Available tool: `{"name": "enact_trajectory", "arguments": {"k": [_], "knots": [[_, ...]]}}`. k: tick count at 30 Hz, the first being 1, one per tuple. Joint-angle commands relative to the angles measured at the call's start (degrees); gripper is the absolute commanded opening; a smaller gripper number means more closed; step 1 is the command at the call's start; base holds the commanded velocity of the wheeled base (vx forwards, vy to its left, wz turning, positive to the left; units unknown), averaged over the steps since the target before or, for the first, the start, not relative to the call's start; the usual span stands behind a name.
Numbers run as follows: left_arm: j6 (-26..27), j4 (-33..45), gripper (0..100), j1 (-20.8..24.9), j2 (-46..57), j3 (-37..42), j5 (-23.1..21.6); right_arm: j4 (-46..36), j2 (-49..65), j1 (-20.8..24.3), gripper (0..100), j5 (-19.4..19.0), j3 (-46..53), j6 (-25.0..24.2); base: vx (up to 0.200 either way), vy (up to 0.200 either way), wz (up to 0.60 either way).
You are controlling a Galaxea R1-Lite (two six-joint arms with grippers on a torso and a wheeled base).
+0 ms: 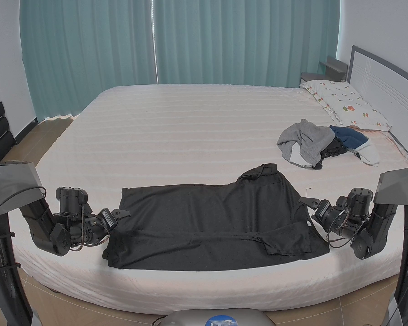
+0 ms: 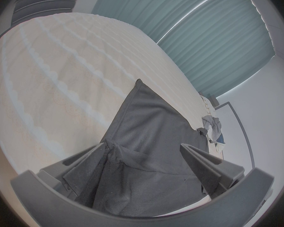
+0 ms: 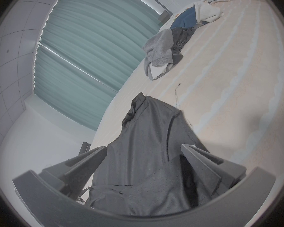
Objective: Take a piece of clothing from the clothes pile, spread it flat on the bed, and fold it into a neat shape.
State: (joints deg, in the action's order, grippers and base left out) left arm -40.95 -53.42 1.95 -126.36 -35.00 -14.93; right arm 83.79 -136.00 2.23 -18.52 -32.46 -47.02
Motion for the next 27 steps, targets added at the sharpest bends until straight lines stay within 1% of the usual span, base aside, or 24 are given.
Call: {"name": "enact_trajectory", "arguments": {"k": [1,8,17,18,24,27], "knots": [[0.34,0.16,100,0.33,-0.65,0.02,0.26,-0.11,-2.87,-0.47,100,-0.12,-0.76,0.7,0.0,0.0,0.0],[0.43,0.16,100,-0.02,-0.38,1.25,0.34,0.06,-3.31,-2.23,100,-0.12,-0.67,0.88,0.0,0.0,0.0],[0.34,0.16,100,0.77,-1.88,0.72,0.7,0.24,-4.28,-2.41,100,-0.12,-1.37,0.79,0.0,0.0,0.0],[0.34,0.16,0,0.69,-2.23,0.63,0.7,0.24,-4.19,-2.41,100,-0.12,-1.29,0.79,0.0,0.0,0.0],[0.34,0.16,0,-0.02,-2.76,0.81,2.19,0.59,-4.01,-2.32,100,-0.03,-0.76,0.79,0.0,0.0,0.0],[0.17,-0.02,0,-0.37,-2.84,0.46,4.04,1.82,-4.1,-2.32,100,0.06,-0.5,0.79,0.0,0.0,0.0]]}}
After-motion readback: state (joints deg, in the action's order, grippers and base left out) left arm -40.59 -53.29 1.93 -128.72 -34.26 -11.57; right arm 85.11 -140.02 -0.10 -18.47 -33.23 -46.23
